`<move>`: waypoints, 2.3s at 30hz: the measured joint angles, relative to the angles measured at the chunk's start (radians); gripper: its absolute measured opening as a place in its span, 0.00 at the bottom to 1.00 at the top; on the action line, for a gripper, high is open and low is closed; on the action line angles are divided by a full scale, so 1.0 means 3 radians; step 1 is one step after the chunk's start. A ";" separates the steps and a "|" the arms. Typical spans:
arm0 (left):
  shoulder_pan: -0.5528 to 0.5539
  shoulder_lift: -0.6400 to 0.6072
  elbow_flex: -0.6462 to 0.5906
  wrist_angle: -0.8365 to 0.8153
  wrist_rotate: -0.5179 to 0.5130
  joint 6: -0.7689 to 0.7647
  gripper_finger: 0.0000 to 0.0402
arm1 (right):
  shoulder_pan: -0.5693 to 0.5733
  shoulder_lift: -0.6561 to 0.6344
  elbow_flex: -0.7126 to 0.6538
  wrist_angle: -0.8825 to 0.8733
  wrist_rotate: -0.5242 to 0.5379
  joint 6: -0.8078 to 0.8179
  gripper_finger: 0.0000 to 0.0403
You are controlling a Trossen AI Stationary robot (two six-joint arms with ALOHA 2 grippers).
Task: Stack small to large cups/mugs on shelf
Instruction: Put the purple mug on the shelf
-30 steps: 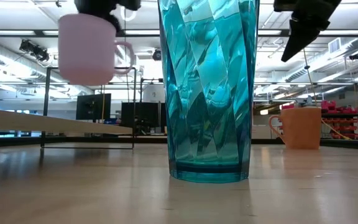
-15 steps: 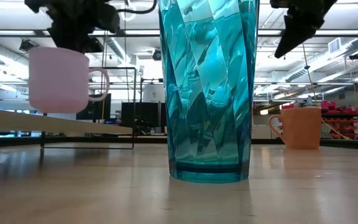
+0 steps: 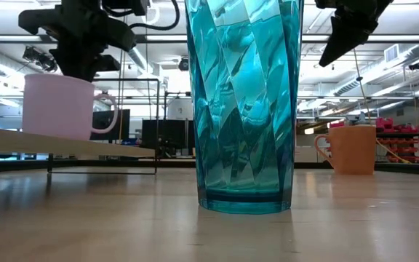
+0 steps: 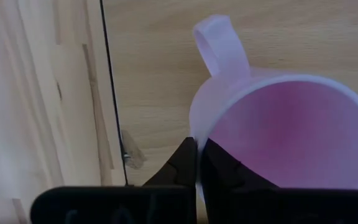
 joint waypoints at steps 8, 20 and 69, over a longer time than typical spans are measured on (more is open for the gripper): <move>0.0100 0.0000 0.0014 0.0048 -0.0079 0.0210 0.03 | 0.0000 0.0000 0.0000 0.0020 -0.0001 0.0000 0.08; 0.0144 0.0004 0.0016 0.0115 -0.0170 0.0244 0.04 | 0.0000 0.0000 0.0000 0.0025 -0.0001 -0.0001 0.08; -0.0810 -0.0374 0.0783 -0.0652 -0.0166 -0.2125 0.19 | -0.0146 0.0473 -0.0001 0.2139 -0.0763 -0.1585 0.02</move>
